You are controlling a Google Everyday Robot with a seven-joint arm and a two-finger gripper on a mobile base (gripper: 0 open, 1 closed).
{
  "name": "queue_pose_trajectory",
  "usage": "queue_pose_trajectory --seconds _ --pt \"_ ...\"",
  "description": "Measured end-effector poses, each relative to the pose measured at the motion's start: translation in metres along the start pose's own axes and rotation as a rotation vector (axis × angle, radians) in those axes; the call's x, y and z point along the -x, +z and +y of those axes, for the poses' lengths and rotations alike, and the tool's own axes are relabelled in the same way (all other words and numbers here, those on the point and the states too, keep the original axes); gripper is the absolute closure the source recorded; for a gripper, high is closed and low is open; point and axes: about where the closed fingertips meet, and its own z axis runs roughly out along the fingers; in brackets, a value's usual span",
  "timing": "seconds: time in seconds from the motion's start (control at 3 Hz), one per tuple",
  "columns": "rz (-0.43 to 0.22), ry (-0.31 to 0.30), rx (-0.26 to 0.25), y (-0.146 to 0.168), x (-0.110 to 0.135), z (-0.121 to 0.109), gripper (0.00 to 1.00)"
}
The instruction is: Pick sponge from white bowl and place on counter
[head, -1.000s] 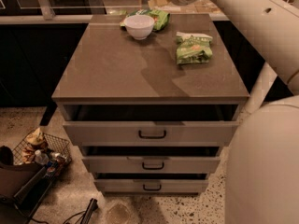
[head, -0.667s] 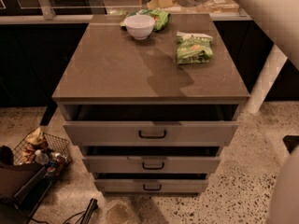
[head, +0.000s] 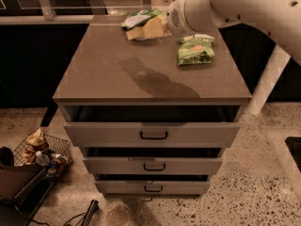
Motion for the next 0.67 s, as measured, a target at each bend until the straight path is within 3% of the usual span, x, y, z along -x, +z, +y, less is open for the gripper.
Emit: queue_pose_trajectory --seconds 0.33,0.67 --pt "0.08 0.0 0.127 0.035 -0.046 0.048 1.0" --pt "0.127 -0.022 0.193 0.082 -0.079 0.076 1.0"
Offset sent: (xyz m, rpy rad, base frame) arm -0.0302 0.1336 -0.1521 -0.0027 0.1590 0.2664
